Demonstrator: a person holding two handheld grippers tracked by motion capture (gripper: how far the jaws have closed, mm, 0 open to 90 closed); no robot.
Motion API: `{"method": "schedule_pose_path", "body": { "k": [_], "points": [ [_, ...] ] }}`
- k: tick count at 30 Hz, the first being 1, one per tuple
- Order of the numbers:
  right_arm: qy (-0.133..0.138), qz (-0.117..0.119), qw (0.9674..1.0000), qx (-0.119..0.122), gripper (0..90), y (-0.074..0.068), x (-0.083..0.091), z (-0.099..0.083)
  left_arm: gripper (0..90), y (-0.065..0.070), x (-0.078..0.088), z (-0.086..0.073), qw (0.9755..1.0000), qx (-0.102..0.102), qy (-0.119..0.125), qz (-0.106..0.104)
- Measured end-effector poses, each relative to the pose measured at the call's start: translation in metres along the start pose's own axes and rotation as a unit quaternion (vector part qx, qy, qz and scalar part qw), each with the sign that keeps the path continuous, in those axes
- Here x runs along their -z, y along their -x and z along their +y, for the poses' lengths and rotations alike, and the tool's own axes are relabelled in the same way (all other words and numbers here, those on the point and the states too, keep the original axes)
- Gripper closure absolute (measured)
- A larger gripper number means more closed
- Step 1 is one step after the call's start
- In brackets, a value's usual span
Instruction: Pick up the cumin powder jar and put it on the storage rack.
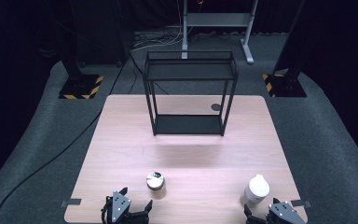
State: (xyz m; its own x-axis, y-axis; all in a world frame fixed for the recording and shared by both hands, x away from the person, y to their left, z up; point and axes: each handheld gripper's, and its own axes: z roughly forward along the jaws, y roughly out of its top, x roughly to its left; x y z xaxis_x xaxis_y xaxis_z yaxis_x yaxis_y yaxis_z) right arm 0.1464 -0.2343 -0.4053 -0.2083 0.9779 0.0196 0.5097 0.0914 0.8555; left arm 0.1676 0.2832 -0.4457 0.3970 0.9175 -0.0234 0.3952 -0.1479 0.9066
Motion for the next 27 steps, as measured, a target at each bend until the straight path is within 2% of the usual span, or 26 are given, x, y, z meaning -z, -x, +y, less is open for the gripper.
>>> {"method": "schedule_pose_path", "body": {
  "k": [7,11,18,21,27],
  "points": [
    [-0.002,0.002,1.0,-0.001,0.0,0.001,-0.003,-0.002,0.0,0.006,-0.009,0.001,0.9999,-0.005,-0.013,-0.001],
    [0.0,-0.001,1.0,-0.005,0.0,0.002,-0.003,-0.003,0.0,0.008,-0.016,0.003,0.9999,-0.008,-0.012,-0.003],
    [0.002,-0.003,1.0,-0.006,0.0,0.002,-0.003,-0.004,0.0,0.013,-0.037,0.012,0.9996,-0.019,-0.019,-0.012],
    [0.0,-0.001,1.0,-0.002,0.0,0.004,-0.003,-0.004,0.0,0.014,-0.045,0.014,0.9996,-0.014,-0.02,-0.014],
    [0.007,-0.004,0.9999,-0.01,0.0,0.008,0.0,-0.007,0.0,0.012,-0.058,0.021,0.9993,-0.019,-0.028,-0.018]
  ]
}}
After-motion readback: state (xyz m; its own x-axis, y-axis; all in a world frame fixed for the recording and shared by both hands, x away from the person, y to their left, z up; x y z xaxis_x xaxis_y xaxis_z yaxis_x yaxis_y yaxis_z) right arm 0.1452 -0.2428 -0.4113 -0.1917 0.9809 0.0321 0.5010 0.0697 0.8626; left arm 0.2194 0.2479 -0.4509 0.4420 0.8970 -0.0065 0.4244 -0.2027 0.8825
